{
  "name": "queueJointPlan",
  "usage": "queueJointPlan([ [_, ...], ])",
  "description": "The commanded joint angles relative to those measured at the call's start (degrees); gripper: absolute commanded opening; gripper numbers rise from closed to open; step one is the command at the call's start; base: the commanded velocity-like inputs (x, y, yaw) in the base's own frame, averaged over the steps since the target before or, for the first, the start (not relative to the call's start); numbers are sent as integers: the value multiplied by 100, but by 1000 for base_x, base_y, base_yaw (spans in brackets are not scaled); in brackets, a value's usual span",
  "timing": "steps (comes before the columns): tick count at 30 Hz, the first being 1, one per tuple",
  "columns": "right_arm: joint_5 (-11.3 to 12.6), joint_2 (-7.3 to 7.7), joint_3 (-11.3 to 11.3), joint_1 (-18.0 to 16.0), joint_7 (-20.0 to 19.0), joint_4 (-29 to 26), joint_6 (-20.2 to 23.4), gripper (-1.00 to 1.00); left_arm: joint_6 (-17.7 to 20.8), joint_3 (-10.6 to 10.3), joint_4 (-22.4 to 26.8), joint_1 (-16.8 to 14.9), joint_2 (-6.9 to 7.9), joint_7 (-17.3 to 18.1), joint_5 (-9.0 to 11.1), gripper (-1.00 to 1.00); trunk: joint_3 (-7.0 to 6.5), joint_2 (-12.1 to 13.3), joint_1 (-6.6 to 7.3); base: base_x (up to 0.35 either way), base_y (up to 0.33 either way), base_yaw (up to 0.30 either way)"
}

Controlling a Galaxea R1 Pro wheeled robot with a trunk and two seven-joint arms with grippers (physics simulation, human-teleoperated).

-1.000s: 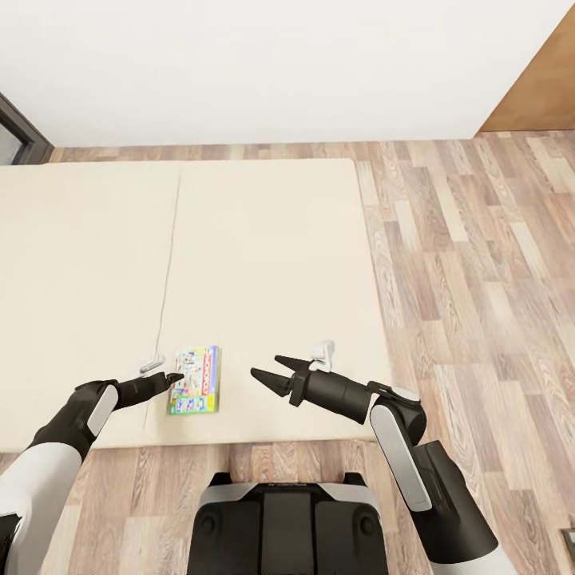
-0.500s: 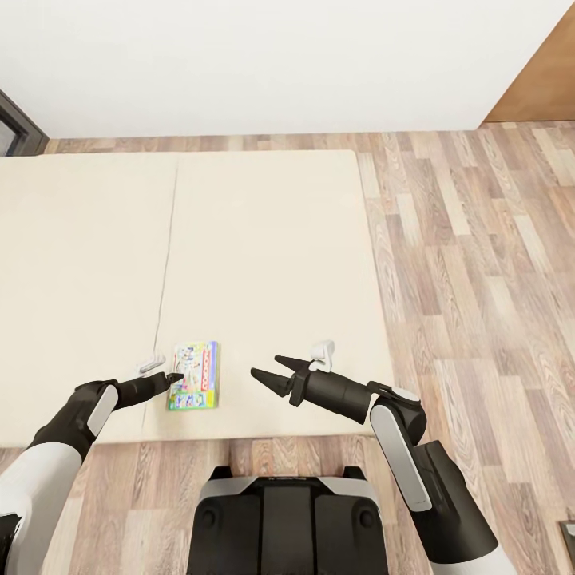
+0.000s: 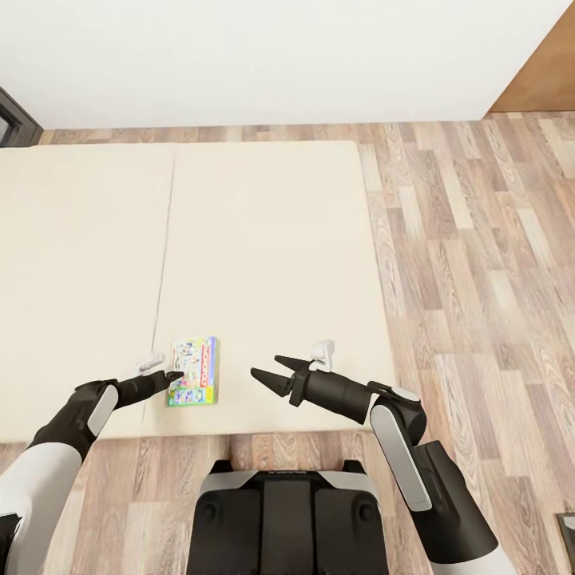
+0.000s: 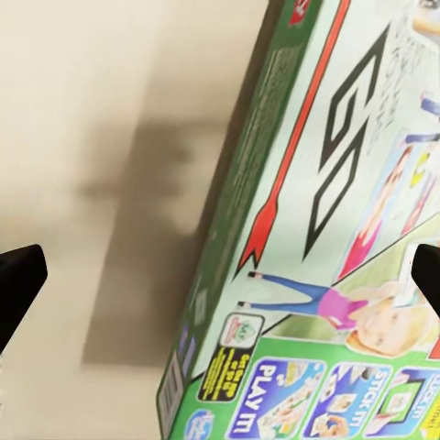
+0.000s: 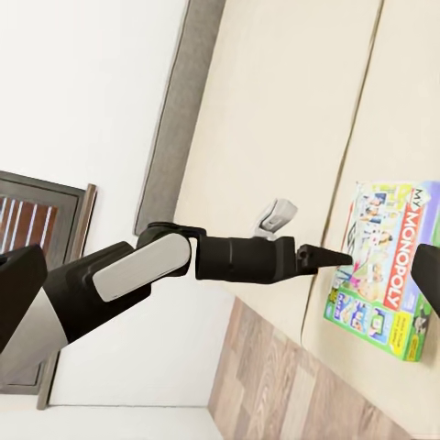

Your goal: Put all the toys in the child's room - the three board games (two on the bed and one on the table), the two jigsaw puzzles on the table, and the tennis ball on the table - inside the toy box on the table in the child's room.

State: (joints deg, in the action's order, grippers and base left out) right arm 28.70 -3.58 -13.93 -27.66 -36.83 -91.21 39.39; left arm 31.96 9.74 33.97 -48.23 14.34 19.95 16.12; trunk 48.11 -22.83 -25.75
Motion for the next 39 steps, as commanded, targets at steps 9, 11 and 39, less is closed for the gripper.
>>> queueJointPlan([
  [9, 30, -2, 4, -2, -1, -2, 41, 100, 21, 19, 4, -2, -2, 6, 23, 100, 91, -9, -3, 0, 0, 0],
  [11, 30, -2, 4, -2, -9, -2, 40, 100, 19, 19, 4, -2, -2, 3, 23, 100, 110, -9, -3, 0, 0, 0],
  [39, 22, -2, 19, -2, 10, 7, 27, 100, 21, -3, 4, -2, -6, 0, 23, 100, 180, -9, -3, 0, -33, 0],
])
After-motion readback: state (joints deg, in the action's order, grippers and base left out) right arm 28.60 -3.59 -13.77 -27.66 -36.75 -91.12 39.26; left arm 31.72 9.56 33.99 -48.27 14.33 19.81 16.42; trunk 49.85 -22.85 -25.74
